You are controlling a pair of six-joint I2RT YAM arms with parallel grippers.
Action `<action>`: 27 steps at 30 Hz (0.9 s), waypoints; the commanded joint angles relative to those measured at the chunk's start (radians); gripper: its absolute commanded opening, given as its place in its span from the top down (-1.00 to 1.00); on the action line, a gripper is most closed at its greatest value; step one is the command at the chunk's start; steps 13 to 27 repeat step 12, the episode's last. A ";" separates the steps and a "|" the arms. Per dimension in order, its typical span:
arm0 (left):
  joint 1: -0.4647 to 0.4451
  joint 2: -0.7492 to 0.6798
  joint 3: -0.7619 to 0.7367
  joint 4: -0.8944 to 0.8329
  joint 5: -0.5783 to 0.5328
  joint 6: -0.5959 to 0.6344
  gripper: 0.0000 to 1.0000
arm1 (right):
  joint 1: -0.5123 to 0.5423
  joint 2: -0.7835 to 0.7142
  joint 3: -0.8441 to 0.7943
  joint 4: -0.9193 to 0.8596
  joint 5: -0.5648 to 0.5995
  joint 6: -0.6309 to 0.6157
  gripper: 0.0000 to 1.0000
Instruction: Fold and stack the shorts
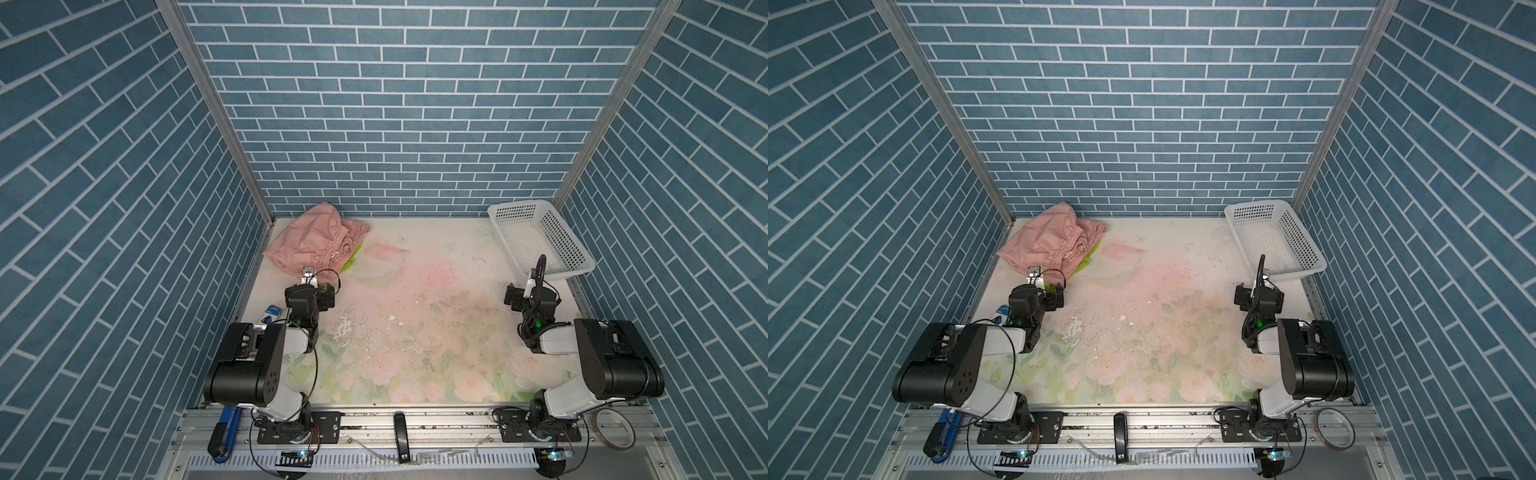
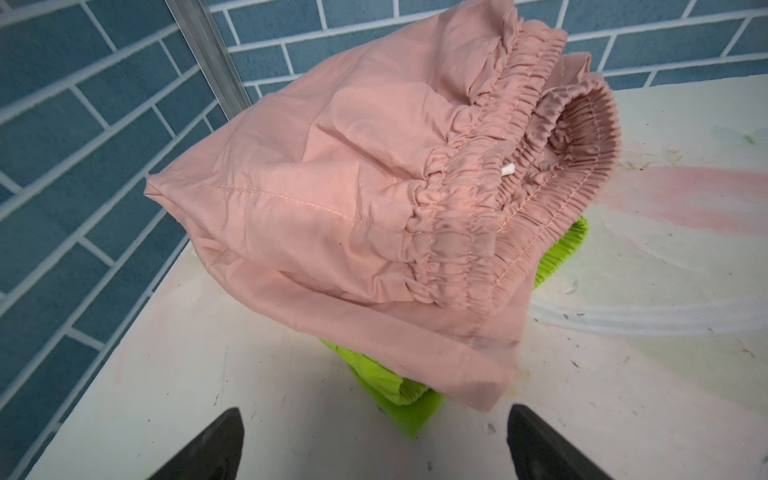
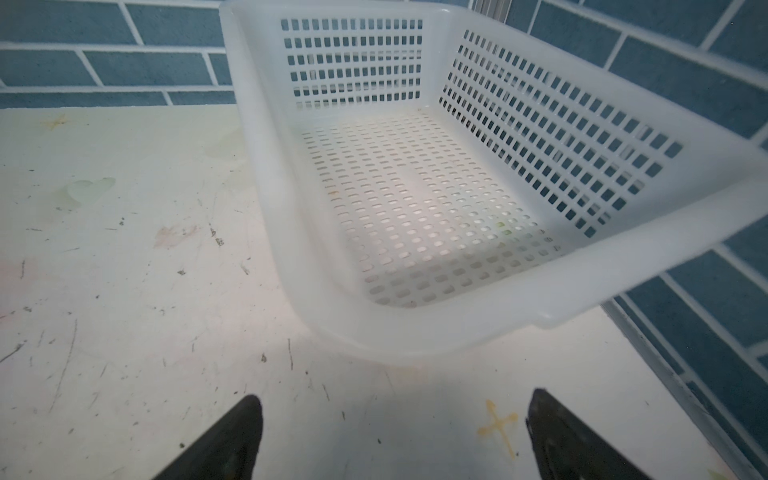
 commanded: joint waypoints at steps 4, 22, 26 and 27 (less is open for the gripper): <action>0.003 -0.001 0.017 0.030 0.002 0.007 -0.99 | -0.005 0.003 0.018 0.032 0.002 -0.006 -0.98; 0.003 0.000 0.016 0.032 0.001 0.007 -0.99 | -0.012 0.003 0.023 0.019 -0.015 -0.003 -0.98; 0.003 0.000 0.016 0.032 0.001 0.007 -0.99 | -0.012 0.003 0.023 0.019 -0.015 -0.003 -0.98; 0.003 0.000 0.016 0.032 0.001 0.007 -0.99 | -0.012 0.003 0.023 0.019 -0.015 -0.003 -0.98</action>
